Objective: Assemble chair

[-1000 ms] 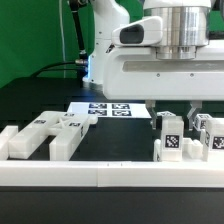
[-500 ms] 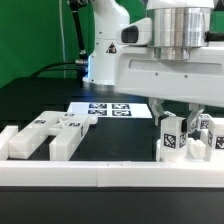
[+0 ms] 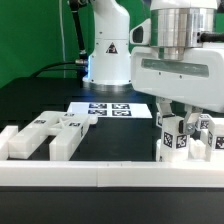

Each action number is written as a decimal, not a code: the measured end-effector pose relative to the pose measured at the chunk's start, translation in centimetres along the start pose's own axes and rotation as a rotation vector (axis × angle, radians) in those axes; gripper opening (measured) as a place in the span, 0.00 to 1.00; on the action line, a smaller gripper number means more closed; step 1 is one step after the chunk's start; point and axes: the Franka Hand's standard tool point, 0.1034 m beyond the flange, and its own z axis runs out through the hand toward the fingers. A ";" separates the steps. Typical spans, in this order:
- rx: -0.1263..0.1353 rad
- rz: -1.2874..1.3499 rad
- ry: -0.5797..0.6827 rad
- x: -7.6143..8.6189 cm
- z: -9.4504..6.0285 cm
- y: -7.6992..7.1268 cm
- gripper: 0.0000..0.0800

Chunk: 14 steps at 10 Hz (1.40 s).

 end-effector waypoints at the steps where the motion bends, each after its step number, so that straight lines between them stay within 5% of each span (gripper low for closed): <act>1: 0.000 -0.031 0.000 0.0 0.0 0.0 0.56; 2: 0.000 -0.066 0.000 0.0 0.0 0.0 0.56; 4: 0.001 -0.187 0.001 0.2 -0.1 0.0 0.79; 14: -0.007 -1.074 0.007 0.1 -0.1 -0.1 0.81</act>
Offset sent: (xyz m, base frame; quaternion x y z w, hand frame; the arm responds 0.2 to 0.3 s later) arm 0.0003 -0.0015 0.0047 -0.0058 -0.0110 -0.0782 0.9969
